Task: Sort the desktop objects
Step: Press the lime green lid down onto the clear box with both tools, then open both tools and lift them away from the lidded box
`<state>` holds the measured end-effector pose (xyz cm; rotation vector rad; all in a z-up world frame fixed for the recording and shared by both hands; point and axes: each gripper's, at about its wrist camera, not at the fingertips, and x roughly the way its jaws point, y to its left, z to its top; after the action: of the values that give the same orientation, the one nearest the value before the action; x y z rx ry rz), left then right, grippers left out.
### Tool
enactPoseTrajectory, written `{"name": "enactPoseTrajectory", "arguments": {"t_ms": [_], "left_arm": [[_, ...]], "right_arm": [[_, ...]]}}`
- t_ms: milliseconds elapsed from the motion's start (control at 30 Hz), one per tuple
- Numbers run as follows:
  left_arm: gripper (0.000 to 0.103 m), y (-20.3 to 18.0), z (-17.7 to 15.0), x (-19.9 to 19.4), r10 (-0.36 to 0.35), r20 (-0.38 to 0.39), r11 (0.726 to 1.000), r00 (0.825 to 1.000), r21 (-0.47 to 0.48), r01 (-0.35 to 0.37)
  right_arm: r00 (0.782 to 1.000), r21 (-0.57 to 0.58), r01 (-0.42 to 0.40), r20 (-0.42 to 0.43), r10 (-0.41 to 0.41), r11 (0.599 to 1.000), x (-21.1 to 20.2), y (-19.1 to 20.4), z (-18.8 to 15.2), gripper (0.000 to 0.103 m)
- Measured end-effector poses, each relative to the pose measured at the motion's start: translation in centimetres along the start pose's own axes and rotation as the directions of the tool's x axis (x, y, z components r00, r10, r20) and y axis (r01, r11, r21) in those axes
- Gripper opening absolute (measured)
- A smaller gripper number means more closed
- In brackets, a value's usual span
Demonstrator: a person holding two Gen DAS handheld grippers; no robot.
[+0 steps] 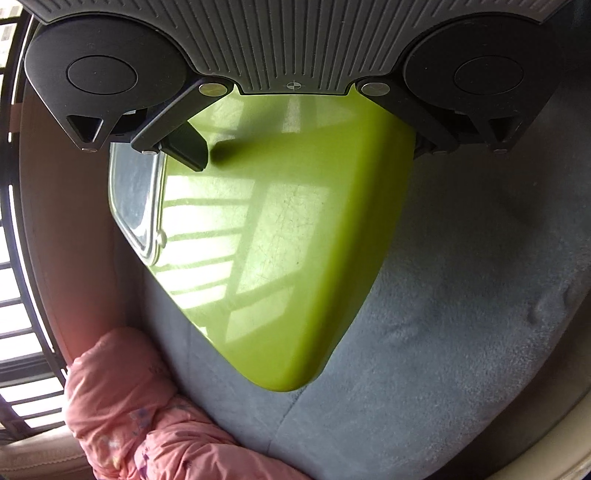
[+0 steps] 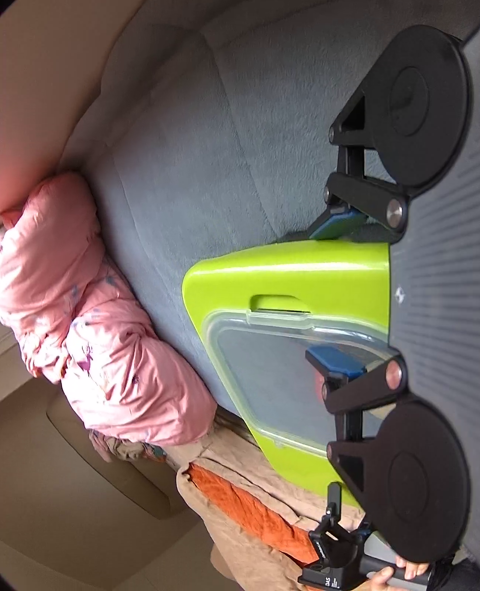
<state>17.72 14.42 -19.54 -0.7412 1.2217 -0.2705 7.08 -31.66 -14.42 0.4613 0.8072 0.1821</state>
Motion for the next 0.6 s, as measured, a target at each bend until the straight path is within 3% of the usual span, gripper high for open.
{"name": "enactPoseTrajectory", "arguments": {"t_ms": [333,500,600], "left_arm": [[0.103,-1.6,0.6,1.0,0.02,-0.003,0.999,1.0,0.034,-0.02],[0.103,-1.1,0.1,0.8,-0.002,-0.025,1.0,1.0,0.028,0.003],[0.103,-0.8,0.3,1.0,-0.039,-0.038,0.999,0.999,0.013,0.04]], "right_arm": [[0.997,0.191,-0.077,-0.015,0.082,0.979,-0.3,-3.4,-0.7,0.069],[0.997,0.109,-0.066,-0.043,0.071,0.992,-0.4,-1.8,-0.7,0.069],[0.997,0.073,-0.048,-0.049,0.052,0.996,-1.0,-1.3,-0.7,0.074]]}}
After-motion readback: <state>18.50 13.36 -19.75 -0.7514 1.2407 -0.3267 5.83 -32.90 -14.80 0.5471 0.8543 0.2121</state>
